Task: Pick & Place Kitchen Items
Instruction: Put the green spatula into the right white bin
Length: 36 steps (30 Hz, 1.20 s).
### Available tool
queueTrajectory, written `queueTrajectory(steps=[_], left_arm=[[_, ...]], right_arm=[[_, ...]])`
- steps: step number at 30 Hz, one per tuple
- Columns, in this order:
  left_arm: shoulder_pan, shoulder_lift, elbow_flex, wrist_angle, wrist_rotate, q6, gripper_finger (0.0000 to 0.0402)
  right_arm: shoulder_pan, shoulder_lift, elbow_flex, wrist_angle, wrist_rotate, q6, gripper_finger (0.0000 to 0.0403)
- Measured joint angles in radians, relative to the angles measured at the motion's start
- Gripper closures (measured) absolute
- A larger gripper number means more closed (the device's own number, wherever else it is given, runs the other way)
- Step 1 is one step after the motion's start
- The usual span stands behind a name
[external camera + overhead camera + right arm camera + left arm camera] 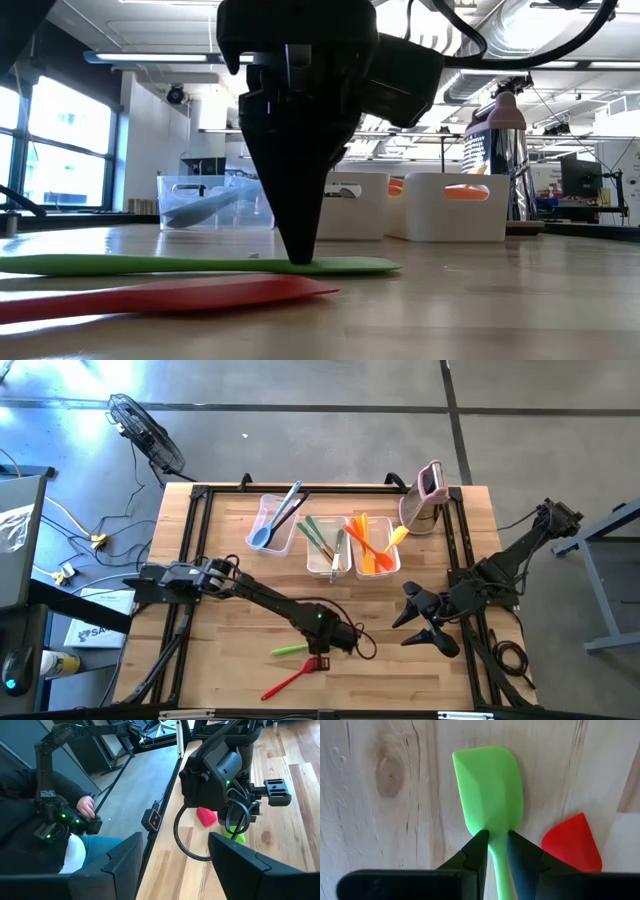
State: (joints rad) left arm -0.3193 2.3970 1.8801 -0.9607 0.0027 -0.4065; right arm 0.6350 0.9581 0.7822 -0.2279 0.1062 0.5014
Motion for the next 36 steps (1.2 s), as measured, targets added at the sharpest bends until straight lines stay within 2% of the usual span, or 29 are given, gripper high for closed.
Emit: queueTrajectory(steps=[10,21,29,36], left_arm=[[-0.013,0.000,0.000,0.000,0.005,-0.042,0.0339],[-0.013,0.000,0.000,0.000,0.002,-0.017,0.0334],[-0.015,0.002,0.000,0.014,0.002,-0.019,0.0253],[-0.018,0.010,0.000,0.048,-0.057,-0.057,0.0192]], right_arm=[[0.000,0.000,0.000,-0.001,0.000,-0.001,0.0185],[0.000,0.000,0.000,-0.001,0.000,-0.008,0.0185],[0.000,0.000,0.000,-0.001,0.000,-0.009,0.0185],[0.000,0.000,0.000,-0.001,0.028,-0.009,0.0185]])
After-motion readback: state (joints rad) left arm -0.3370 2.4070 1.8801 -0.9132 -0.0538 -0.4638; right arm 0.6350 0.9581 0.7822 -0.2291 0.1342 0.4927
